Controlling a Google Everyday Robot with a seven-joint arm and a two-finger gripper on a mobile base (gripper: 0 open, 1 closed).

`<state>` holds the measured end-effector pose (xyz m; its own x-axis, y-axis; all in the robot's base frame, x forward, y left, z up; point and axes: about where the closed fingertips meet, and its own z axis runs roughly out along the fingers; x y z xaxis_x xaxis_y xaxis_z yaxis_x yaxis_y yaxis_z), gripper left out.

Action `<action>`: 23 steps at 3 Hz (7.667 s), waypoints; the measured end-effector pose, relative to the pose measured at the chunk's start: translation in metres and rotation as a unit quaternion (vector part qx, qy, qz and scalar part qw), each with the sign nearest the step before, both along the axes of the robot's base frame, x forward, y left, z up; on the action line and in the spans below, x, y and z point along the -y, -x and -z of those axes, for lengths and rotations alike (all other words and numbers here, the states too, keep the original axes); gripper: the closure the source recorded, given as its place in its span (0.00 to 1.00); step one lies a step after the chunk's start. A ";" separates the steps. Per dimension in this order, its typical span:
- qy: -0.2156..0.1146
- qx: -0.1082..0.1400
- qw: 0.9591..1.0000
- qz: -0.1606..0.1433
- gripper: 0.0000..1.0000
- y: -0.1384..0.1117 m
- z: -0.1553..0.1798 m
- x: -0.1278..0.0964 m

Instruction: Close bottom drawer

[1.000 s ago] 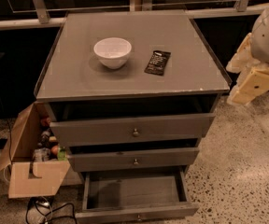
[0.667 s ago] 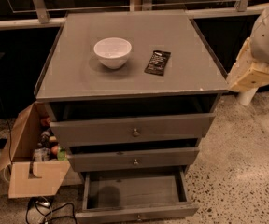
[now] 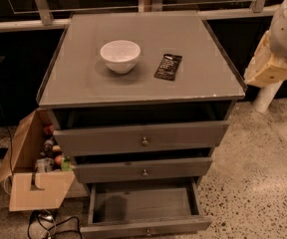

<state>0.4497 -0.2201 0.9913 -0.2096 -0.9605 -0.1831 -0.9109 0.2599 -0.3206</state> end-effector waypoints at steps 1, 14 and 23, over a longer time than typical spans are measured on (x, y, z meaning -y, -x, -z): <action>0.001 0.021 1.000 0.016 1.00 -0.004 0.011 0.008; -0.134 -0.328 0.906 0.231 1.00 0.160 0.554 0.009; -0.222 -0.359 0.828 0.369 1.00 0.153 0.703 0.029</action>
Offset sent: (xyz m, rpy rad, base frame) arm -0.0147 -0.0374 -0.1350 0.0371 0.0860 -0.1645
